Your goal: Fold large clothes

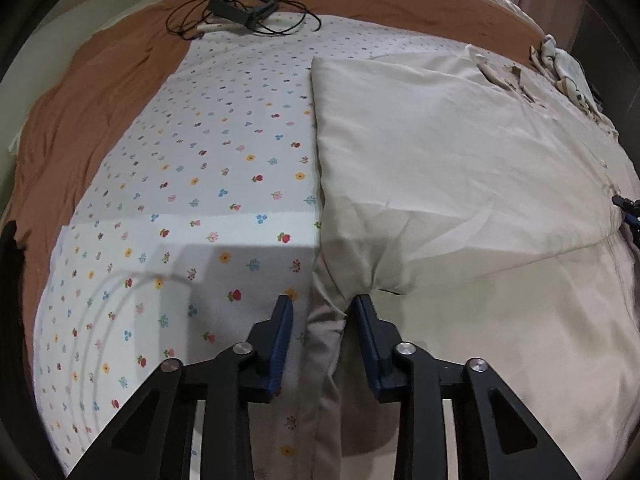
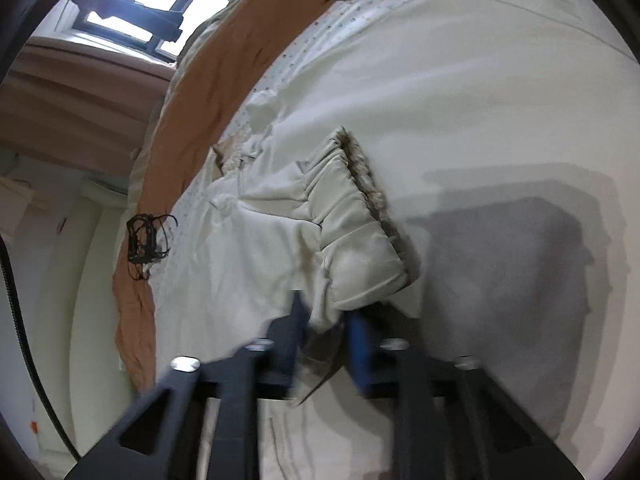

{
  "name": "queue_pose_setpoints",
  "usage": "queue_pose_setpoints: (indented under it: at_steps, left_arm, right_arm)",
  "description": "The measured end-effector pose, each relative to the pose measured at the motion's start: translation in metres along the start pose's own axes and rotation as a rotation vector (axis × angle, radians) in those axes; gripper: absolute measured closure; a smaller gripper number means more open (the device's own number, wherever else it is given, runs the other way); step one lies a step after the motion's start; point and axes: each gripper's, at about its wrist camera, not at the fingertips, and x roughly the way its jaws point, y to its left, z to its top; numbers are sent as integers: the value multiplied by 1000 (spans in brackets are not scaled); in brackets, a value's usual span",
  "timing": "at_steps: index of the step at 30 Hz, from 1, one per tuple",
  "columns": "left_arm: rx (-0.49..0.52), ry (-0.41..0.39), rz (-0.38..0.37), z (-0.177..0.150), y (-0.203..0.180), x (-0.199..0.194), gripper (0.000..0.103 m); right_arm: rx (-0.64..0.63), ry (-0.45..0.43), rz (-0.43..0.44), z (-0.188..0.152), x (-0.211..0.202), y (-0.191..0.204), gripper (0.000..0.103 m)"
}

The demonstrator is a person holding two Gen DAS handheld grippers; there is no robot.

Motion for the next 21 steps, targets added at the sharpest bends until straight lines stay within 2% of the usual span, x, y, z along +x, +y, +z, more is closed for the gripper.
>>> queue_pose_setpoints:
  at_steps: [6, 10, 16, 21]
  left_arm:
    - [6, 22, 5, -5, -1, -4, 76]
    - [-49, 18, -6, -9, 11, -7, 78]
    - [-118, 18, -39, -8, 24, -6, 78]
    - [-105, 19, -39, -8, 24, -5, 78]
  right_arm:
    - [7, -46, 0, -9, -37, 8, 94]
    - [5, -39, -25, -25, -55, 12, 94]
    - [27, -11, -45, -35, -57, 4, 94]
    - [24, -2, -48, -29, -39, -6, 94]
